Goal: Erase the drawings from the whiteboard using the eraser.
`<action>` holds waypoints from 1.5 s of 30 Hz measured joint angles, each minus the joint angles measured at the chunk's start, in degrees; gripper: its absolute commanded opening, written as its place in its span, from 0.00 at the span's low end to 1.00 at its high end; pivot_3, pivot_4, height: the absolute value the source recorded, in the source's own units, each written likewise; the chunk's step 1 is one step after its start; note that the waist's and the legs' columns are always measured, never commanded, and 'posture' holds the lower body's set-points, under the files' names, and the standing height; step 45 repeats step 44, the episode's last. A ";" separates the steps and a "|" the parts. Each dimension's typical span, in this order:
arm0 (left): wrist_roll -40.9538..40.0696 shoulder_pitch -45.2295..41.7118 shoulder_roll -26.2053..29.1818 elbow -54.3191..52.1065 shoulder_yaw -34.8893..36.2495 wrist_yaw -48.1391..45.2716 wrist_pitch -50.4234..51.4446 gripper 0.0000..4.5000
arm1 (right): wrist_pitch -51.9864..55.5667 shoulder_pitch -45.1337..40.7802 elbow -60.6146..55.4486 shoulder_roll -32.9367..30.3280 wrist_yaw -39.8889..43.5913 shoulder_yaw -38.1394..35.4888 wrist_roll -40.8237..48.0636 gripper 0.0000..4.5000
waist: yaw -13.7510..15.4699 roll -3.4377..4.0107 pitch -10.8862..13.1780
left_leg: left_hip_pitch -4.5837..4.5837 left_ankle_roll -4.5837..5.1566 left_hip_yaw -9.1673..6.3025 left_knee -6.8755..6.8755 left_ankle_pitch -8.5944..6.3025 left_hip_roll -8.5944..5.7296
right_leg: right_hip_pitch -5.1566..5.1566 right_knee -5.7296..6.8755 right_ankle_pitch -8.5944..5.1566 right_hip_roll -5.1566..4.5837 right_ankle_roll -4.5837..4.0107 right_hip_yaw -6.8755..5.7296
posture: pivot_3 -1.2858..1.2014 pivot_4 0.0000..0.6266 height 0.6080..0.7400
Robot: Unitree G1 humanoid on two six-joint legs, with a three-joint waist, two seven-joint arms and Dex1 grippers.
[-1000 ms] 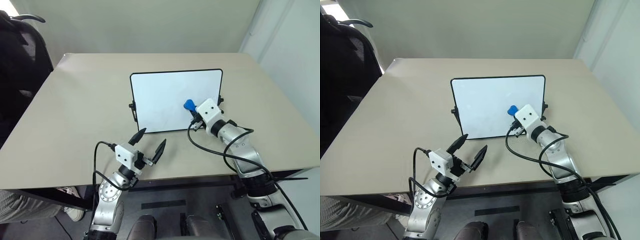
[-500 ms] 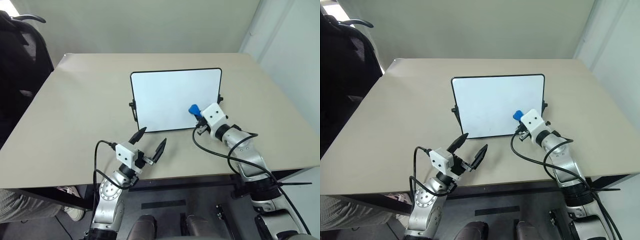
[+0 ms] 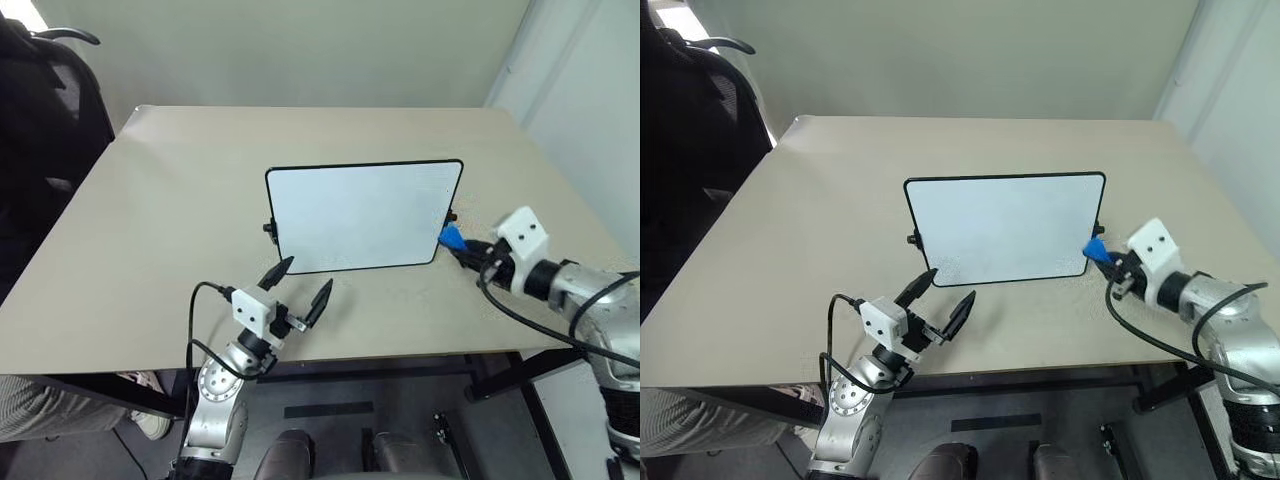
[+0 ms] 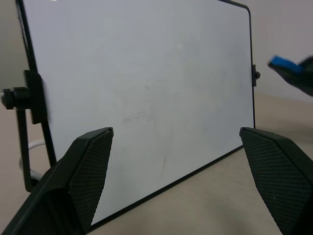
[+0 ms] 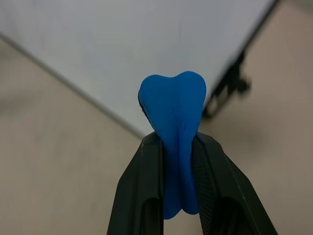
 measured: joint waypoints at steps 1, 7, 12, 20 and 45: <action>0.04 0.15 -0.08 0.00 -0.44 0.01 0.00 1.00 | 1.36 0.06 1.09 -1.27 0.02 0.11 -0.19 0.11 | -0.05 -0.03 0.03 | -0.01 0.00 0.02 0.01 0.00 0.00 | -0.01 -0.02 0.05 0.00 0.06 0.03 | 0.52 0.24 1.00; 0.41 0.86 -0.62 -0.57 -1.38 0.35 0.04 1.00 | 15.75 -9.02 10.47 -1.90 -1.32 2.45 0.46 0.11 | -0.85 0.02 0.11 | 0.04 0.06 0.07 0.02 0.13 -0.01 | -0.05 0.10 0.11 0.00 0.04 0.05 | 0.52 0.24 1.00; 1.07 1.46 -1.21 -1.26 -1.72 0.80 -0.04 1.00 | 22.83 -14.44 15.79 -1.32 -2.80 5.16 0.32 0.11 | -0.49 0.17 0.02 | 0.02 0.21 0.05 0.01 0.23 0.05 | -0.17 0.14 0.17 0.00 0.16 0.00 | 0.52 0.24 1.00; 1.28 1.78 -1.98 -1.54 -2.30 1.68 -0.14 1.00 | 24.06 -15.92 17.10 -0.94 -3.01 11.37 -0.26 0.63 | 0.02 0.32 -0.08 | -0.03 0.31 0.07 0.01 0.06 0.04 | -0.11 0.01 0.26 -0.02 0.06 0.02 | 0.52 0.24 1.00; -0.30 0.58 -1.03 -0.91 -1.00 1.08 0.36 1.00 | -1.42 4.52 -6.68 9.31 1.43 -2.48 10.89 1.00 | -0.14 0.11 -0.03 | 0.01 0.29 0.07 0.30 0.04 0.03 | -0.01 0.02 0.02 0.02 -0.25 0.00 | 0.52 0.24 1.00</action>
